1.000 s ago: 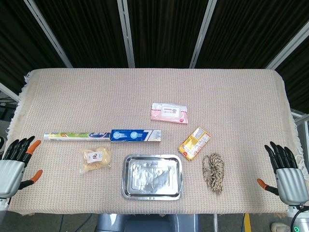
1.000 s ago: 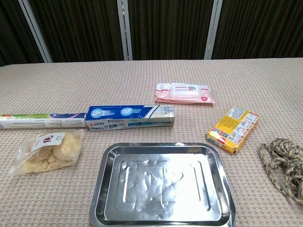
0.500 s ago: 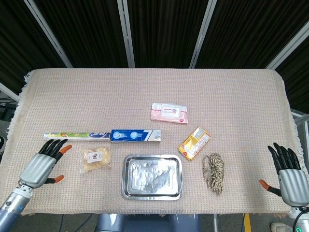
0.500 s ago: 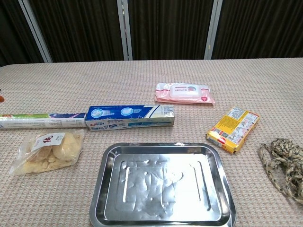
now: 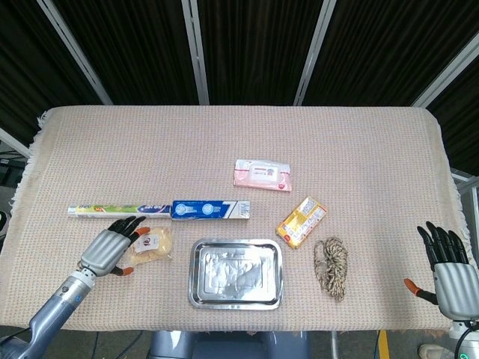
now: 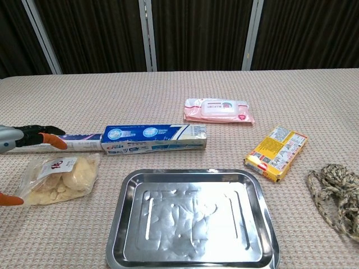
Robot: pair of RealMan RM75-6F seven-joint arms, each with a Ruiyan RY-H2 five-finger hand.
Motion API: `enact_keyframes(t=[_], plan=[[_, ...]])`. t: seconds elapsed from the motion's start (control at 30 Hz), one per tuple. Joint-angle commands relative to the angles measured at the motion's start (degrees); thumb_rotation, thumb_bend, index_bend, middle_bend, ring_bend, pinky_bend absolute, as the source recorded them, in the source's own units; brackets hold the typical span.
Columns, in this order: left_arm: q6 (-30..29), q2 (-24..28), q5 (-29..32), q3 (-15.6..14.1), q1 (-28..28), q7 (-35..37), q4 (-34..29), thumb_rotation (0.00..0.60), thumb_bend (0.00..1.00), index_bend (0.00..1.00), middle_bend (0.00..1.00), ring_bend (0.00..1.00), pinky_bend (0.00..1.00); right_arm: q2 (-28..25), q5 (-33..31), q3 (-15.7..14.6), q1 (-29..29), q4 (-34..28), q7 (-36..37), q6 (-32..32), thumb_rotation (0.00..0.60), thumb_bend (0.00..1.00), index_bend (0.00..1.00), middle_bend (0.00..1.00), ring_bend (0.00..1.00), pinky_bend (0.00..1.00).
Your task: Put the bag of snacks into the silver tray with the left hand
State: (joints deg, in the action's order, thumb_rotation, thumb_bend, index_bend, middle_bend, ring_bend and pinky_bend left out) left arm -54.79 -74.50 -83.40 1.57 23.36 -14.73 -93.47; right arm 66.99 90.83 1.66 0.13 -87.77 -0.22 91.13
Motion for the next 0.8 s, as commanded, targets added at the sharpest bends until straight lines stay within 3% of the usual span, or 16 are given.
enact_keyframes(t=[0.03,0.23,0.33,0.47,0.53,0.67,0.8], plan=[[1.8,-1.9,1.9,0.4,1.4,-1.1,0.8,0.6,0.08,0.14,0.0,0.0,0.09,0.0,-0.2,0.0,-0.1,-0.1,-0.1,-0.1,0.6,0.0,0.0,0.0,0.0,0.0],[3.5,-4.0,4.3,0.4,2.7,-2.0,1.7,0.6,0.09,0.14,0.0,0.0,0.09,-0.2,-0.4,0.1,0.0,-0.3,-0.3,-0.2,0.6,0.0,0.0,0.0,0.0,0.0],[3.9,-5.2,5.1,0.2,3.0,-2.7,2.9,0.6,0.15,0.15,0.0,0.0,0.12,-0.2,-0.4,0.1,0.0,-0.4,-0.5,-0.4,0.6,0.0,0.0,0.0,0.0,0.0],[4.2,-7.2,6.8,0.3,3.4,-2.7,4.6,0.6,0.35,0.31,0.03,0.05,0.31,-0.2,-0.6,0.1,0.0,-0.4,-0.6,-0.6,0.6,0.0,0.0,0.0,0.0,0.0],[3.3,-8.5,6.5,0.6,3.4,-1.9,5.9,0.6,0.41,0.39,0.07,0.11,0.38,-0.2,-0.7,0.1,0.0,-0.4,-0.8,-0.8,0.6,0.0,0.0,0.0,0.0,0.0],[2.0,-9.7,4.9,0.4,3.5,-0.3,7.4,0.6,0.45,0.49,0.14,0.18,0.46,-0.1,-0.8,0.1,0.0,-0.4,-0.8,-0.9,0.6,0.0,0.0,0.0,0.0,0.0],[-2.0,-9.7,1.6,0.2,2.7,3.0,7.4,0.6,0.45,0.5,0.17,0.2,0.47,-0.2,-1.1,0.2,-0.1,-0.4,-0.7,-0.8,0.6,0.0,0.0,0.0,0.0,0.0]])
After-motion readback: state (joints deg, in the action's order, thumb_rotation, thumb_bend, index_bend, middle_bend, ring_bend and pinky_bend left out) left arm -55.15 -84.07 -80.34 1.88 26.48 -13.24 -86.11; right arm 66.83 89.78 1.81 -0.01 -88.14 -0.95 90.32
